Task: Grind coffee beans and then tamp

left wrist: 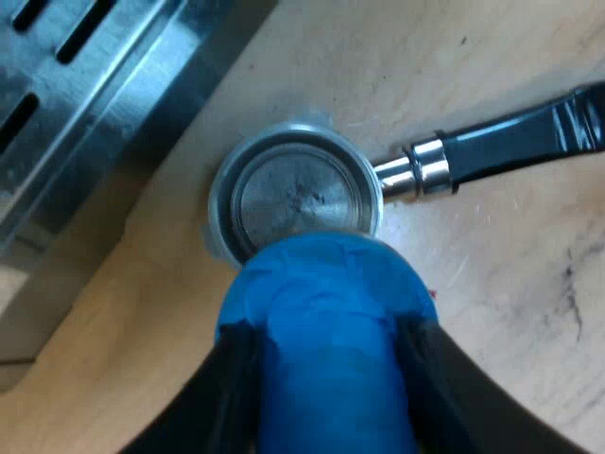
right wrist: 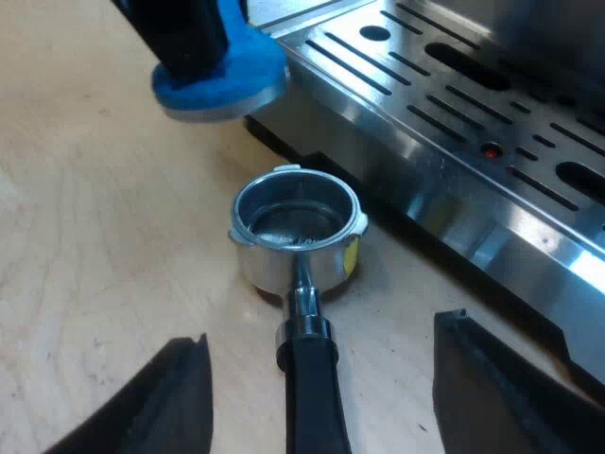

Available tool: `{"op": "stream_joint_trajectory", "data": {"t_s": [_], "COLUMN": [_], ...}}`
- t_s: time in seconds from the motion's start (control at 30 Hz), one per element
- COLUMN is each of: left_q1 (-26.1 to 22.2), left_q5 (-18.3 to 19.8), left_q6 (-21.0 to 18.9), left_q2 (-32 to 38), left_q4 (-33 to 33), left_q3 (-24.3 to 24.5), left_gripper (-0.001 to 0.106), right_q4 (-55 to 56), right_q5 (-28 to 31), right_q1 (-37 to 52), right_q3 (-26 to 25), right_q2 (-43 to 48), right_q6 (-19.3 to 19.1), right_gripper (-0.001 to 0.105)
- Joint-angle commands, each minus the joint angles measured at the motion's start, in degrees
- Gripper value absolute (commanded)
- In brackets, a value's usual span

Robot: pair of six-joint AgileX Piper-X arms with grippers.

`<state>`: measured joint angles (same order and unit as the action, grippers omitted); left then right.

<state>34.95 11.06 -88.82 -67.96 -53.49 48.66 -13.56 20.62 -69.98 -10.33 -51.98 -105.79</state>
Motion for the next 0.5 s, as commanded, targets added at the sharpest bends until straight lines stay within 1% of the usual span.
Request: {"op": "stream_joint_trajectory", "data": {"t_s": [0.03,0.17,0.33,0.5], "left_q1": [0.20,0.20,0.20,0.20], "left_q5": [0.40,1.59,1.58,1.25], "left_q6": [0.45,0.45,0.45,0.45], "left_q2": [-0.08,-0.08,-0.59,-3.36], "left_q4": [0.97,1.32,2.18,2.38], "left_q3": [0.49,0.49,0.49,0.49], "left_gripper": [0.001,0.001,0.001,0.001], "right_q4": [-0.85,-0.85,-0.85,-0.85], "right_q5": [0.00,-0.11,-0.11,-0.11], "right_q1": [0.01,0.01,0.01,0.01], "right_q3": [-0.13,-0.13,-0.13,-0.13], "right_q2": [0.07,0.07,0.07,0.07], "right_q6": [-0.93,-0.93,-0.93,-0.76], "right_gripper": [0.054,0.054,0.054,0.054]}}
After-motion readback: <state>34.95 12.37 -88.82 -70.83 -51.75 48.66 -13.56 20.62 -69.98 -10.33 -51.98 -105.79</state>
